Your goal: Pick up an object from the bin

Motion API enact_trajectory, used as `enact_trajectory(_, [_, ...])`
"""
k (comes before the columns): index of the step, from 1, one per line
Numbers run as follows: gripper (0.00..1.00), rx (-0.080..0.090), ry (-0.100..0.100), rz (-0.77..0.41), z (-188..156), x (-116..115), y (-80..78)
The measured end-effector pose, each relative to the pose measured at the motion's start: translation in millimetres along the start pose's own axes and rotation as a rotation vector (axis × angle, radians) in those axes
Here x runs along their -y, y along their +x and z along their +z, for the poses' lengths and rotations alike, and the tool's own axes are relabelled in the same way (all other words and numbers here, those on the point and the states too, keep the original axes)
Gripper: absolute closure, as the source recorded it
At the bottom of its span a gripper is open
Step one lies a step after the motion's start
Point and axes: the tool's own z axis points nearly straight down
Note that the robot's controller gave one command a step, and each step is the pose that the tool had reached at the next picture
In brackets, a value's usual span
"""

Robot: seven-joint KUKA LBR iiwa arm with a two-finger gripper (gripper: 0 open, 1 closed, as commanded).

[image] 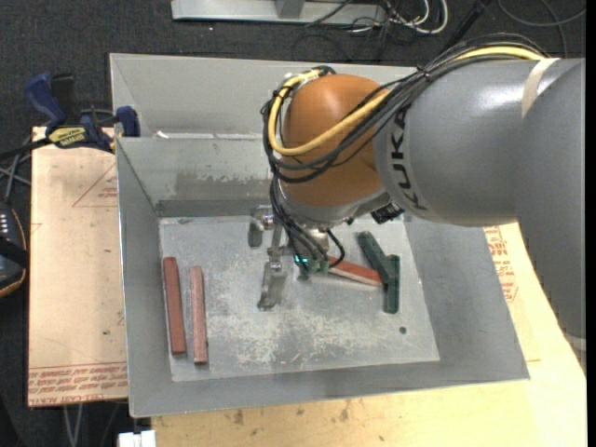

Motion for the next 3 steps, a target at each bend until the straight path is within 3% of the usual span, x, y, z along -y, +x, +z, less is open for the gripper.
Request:
enact_trajectory(1, [0.0, 0.007, -0.001, 0.003, -4, 1, -1.9])
enact_trajectory(2, [0.0, 0.01, -0.002, -0.018, -4, 37, -31.7])
enact_trajectory(3, [0.0, 0.007, -0.001, 0.01, -6, 101, -15.3])
